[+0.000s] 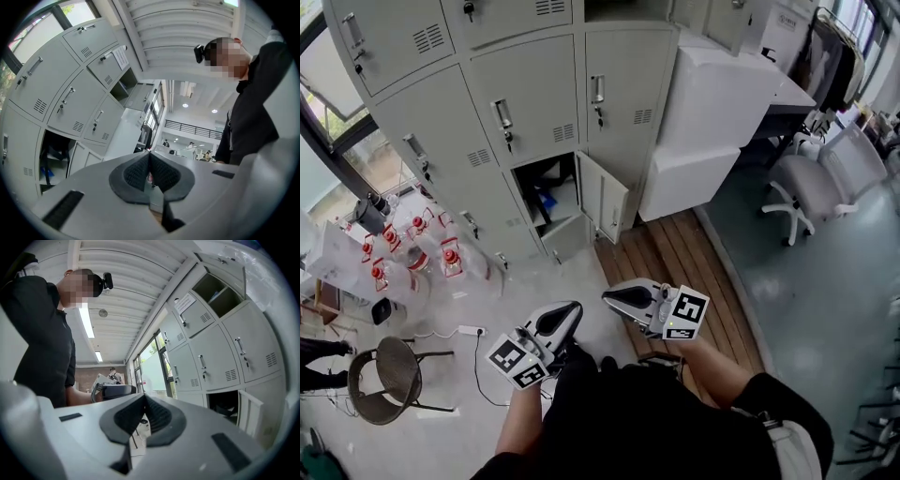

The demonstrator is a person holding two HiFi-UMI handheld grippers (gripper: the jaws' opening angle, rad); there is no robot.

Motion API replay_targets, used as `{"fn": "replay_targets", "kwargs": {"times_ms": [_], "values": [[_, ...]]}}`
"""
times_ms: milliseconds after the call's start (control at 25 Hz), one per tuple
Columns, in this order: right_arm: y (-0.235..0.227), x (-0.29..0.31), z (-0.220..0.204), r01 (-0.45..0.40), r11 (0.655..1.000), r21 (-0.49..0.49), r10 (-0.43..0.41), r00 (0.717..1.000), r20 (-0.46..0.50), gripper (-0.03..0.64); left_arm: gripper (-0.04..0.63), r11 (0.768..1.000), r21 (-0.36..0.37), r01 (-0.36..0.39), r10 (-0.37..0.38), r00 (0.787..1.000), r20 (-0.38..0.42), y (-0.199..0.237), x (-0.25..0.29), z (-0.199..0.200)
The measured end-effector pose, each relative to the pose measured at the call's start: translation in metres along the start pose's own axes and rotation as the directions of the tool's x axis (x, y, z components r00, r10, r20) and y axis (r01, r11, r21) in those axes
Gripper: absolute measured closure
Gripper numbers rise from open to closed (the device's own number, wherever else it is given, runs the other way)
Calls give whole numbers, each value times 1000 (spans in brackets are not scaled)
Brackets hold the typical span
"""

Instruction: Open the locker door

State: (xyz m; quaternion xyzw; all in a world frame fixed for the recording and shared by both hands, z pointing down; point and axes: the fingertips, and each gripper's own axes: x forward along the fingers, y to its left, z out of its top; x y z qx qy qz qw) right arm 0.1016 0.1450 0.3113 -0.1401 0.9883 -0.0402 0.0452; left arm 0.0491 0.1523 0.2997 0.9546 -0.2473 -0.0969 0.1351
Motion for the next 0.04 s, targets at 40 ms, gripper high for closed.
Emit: {"fn": "replay_targets", "kwargs": {"times_ms": [40], "values": [[-5,2,2,-8,1000,-17,8,1000,-1,604,578,1000,19,8,-8,1000,9,2,4,6]]}}
